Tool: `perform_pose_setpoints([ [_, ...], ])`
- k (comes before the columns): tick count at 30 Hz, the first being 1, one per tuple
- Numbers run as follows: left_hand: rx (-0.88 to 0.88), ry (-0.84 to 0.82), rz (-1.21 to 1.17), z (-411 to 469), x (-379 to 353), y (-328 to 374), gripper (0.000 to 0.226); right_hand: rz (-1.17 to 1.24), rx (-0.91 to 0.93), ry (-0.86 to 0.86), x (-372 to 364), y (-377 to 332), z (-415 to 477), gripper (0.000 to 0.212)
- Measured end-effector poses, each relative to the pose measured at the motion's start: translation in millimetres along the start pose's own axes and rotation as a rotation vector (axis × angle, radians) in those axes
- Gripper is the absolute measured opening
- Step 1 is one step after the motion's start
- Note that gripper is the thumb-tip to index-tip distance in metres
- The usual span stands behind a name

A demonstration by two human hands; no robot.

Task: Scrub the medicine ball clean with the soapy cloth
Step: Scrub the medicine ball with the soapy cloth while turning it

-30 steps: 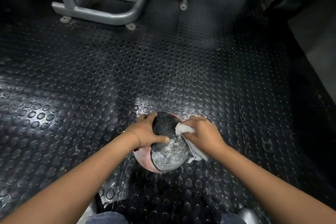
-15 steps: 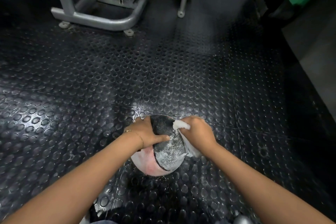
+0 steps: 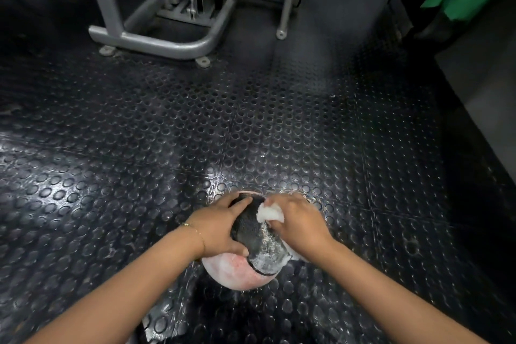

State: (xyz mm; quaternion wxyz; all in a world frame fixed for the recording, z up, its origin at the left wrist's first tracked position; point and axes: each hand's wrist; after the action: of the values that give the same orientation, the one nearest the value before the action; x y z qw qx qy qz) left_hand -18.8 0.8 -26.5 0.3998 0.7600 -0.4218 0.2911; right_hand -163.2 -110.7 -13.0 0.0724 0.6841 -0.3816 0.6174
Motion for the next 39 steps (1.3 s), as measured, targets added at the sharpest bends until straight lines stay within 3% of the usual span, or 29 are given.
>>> perform_pose_setpoints([
  [3,0.057,0.012,-0.019,2.3,0.0,5.1,0.111,0.225,-0.165,-0.019,0.3,-0.8,14.6,0.035],
  [5,0.087,0.000,-0.066,4.2,2.3,6.2,0.111,0.223,-0.154,-0.030,-2.2,-2.8,16.8,0.025],
  [13,0.089,-0.030,-0.079,5.9,6.5,4.7,0.110,0.220,-0.150,-0.038,-1.7,1.3,22.1,0.020],
  [20,0.107,-0.051,-0.103,13.2,12.9,1.1,0.109,0.095,0.013,-0.067,1.5,3.4,6.6,0.022],
  [26,0.081,-0.036,-0.104,8.2,8.7,3.3,0.109,0.083,-0.067,0.014,-1.0,8.6,22.0,0.021],
  [31,0.076,-0.038,-0.123,3.6,10.9,1.2,0.108,0.015,0.093,0.002,-2.7,7.9,-4.1,0.026],
  [36,0.093,-0.025,-0.098,6.6,10.1,4.4,0.106,-0.009,0.023,0.100,-3.6,8.7,7.8,0.022],
  [39,0.126,-0.024,-0.126,7.5,10.3,2.5,0.106,-0.052,0.082,0.086,-6.2,4.8,-1.4,0.025],
])
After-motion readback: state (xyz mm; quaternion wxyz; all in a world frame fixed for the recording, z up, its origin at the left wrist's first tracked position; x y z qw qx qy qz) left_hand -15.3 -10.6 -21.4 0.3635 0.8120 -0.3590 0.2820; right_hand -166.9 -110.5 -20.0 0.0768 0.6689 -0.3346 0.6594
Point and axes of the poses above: each hand's wrist, its own z-axis towards the middle knuckle, its own x-axis out of the back of the hand, y = z × x, and after that the axes turned 2 degrees about -x, right-handed
